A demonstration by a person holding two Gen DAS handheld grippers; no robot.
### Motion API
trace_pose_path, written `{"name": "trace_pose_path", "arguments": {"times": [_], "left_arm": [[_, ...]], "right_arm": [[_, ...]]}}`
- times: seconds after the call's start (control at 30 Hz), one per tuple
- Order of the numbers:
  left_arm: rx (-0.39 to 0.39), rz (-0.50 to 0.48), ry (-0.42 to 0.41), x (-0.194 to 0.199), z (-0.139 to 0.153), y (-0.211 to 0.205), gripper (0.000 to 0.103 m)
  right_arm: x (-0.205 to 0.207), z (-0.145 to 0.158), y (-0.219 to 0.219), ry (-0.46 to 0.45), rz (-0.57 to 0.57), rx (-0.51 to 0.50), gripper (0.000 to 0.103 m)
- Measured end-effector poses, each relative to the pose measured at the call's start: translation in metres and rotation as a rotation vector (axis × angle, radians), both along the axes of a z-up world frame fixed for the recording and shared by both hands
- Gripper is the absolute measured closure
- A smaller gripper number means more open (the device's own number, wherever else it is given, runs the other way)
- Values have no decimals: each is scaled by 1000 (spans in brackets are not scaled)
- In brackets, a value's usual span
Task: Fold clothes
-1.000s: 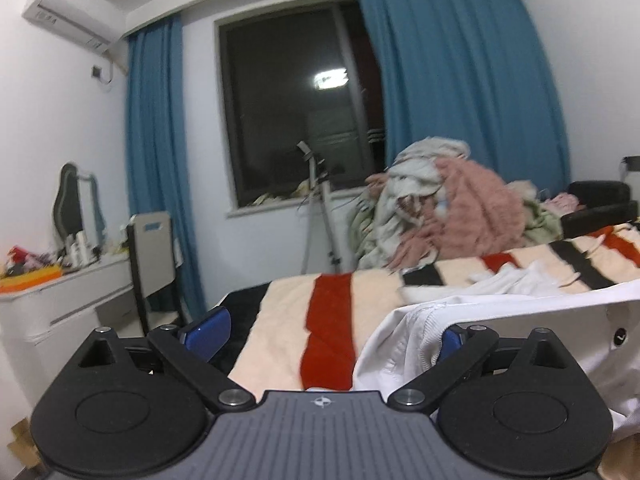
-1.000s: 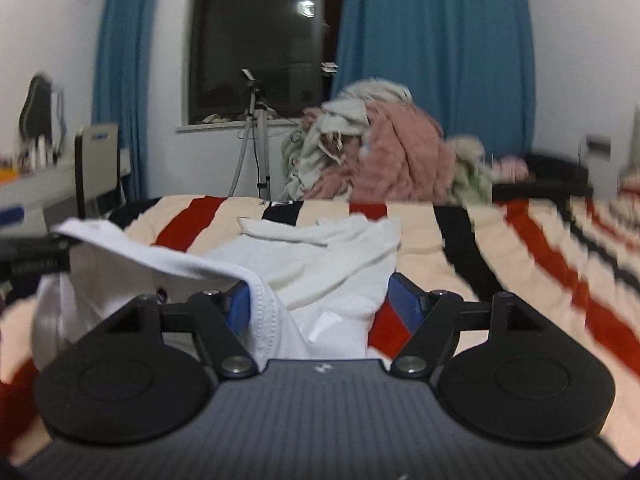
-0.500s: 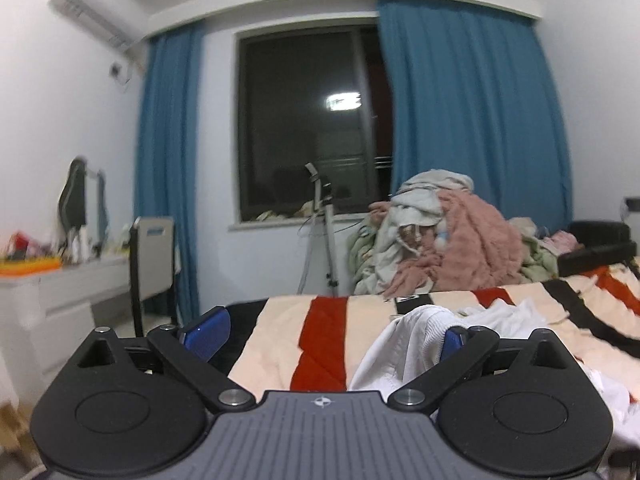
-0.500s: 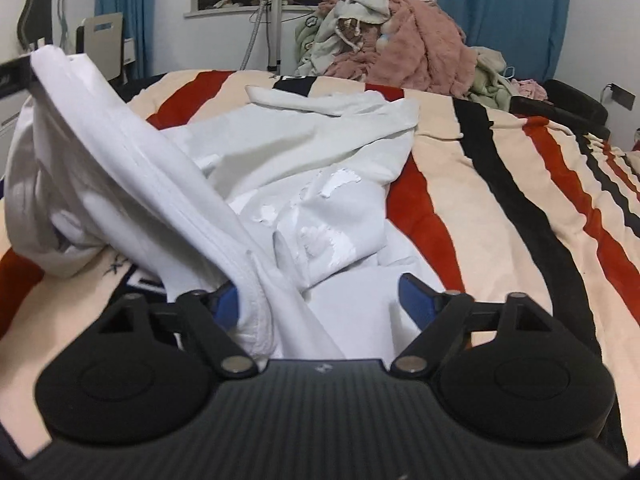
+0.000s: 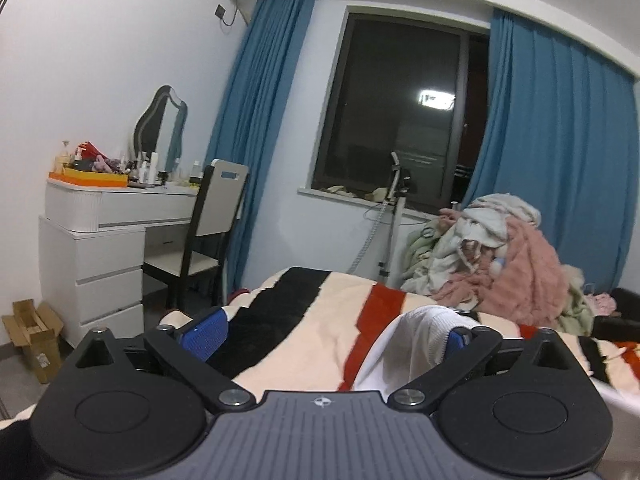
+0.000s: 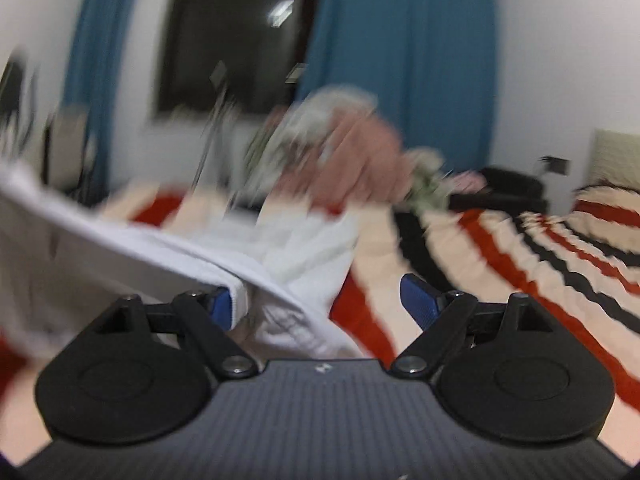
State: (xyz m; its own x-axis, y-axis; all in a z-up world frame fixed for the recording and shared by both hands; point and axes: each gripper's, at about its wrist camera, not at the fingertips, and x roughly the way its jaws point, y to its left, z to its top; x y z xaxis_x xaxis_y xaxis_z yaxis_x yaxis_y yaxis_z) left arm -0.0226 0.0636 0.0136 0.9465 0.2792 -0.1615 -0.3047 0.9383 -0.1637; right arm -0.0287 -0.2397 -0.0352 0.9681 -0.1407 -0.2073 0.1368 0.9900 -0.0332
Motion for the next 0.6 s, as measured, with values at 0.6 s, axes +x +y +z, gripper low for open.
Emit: {"name": "trace_pose_path", "arguments": {"times": [0.6], "left_arm": [[24, 11, -149, -101, 98, -27, 0]], "right_arm": [[-62, 129, -27, -253, -25, 107, 19]]}}
